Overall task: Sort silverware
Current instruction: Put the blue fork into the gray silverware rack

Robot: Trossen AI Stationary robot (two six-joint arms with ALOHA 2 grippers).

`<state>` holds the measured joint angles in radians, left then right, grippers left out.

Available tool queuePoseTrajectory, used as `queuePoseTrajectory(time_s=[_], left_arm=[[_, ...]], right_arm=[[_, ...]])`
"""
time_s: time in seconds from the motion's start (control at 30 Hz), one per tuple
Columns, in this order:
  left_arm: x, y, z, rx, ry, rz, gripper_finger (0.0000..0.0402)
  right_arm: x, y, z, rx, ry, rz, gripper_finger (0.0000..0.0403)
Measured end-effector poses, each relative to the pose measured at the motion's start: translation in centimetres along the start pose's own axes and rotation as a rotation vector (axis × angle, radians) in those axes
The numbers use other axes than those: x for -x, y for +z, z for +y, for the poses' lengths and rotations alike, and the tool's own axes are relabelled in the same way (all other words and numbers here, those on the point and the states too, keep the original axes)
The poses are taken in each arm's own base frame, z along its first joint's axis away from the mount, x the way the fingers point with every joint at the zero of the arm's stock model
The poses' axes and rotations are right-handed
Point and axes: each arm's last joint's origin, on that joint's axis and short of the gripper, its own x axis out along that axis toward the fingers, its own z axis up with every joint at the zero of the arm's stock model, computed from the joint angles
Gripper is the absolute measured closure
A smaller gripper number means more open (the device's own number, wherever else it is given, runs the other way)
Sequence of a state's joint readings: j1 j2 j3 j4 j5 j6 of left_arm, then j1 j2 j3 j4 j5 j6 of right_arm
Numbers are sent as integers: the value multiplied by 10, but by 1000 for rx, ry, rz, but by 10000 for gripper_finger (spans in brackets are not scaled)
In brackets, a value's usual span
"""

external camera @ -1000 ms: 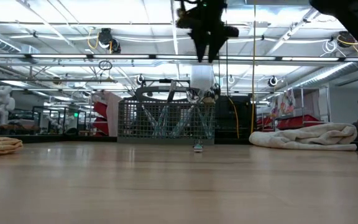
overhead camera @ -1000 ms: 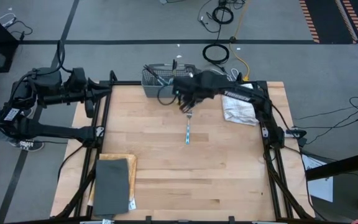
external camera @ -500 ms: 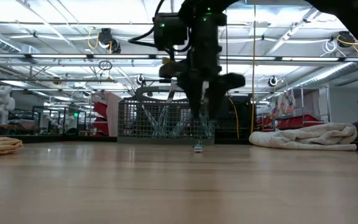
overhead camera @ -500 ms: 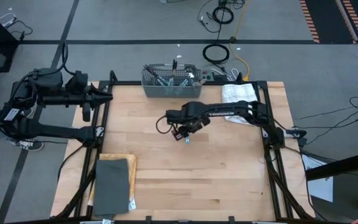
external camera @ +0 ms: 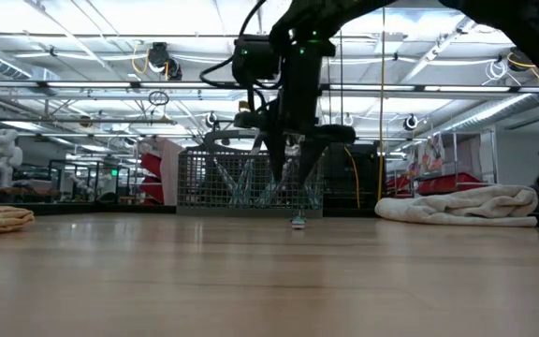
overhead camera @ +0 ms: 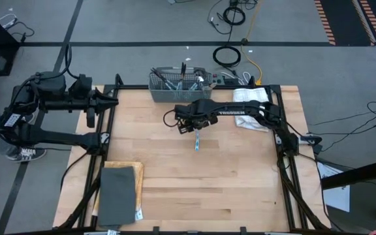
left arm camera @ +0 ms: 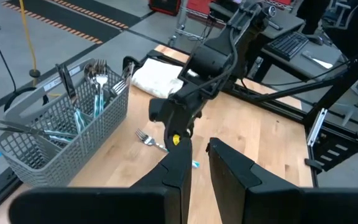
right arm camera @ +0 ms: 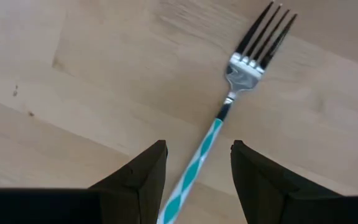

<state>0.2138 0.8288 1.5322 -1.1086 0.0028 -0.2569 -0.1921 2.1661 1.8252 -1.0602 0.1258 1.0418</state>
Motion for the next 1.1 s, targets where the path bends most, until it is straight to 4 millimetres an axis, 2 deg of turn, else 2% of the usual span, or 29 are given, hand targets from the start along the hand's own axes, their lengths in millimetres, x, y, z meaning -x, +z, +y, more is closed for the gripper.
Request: queuePoseTrajectory(time_s=[0.37, 0.5, 0.7, 0.8, 0.93, 0.97, 1.1], left_arm=[[0, 0, 0, -1, 5, 0, 340], [0, 0, 0, -1, 5, 0, 340], [0, 0, 0, -2, 6, 0, 340], [0, 0, 0, -7, 7, 0, 340], [0, 0, 0, -20, 8, 0, 340], [0, 0, 0, -25, 7, 0, 340], [0, 0, 0, -27, 8, 1, 340]], right_arm=[[-54, 1, 5, -65, -53, 65, 236], [-64, 3, -1, -120, -106, 107, 243], [-65, 4, -2, -61, -96, 122, 250], [-67, 8, -3, -80, -69, 139, 278], [-76, 9, -5, -79, -72, 181, 373], [-78, 9, -5, -71, -75, 186, 386], [-78, 2, -1, -47, -71, 194, 396]])
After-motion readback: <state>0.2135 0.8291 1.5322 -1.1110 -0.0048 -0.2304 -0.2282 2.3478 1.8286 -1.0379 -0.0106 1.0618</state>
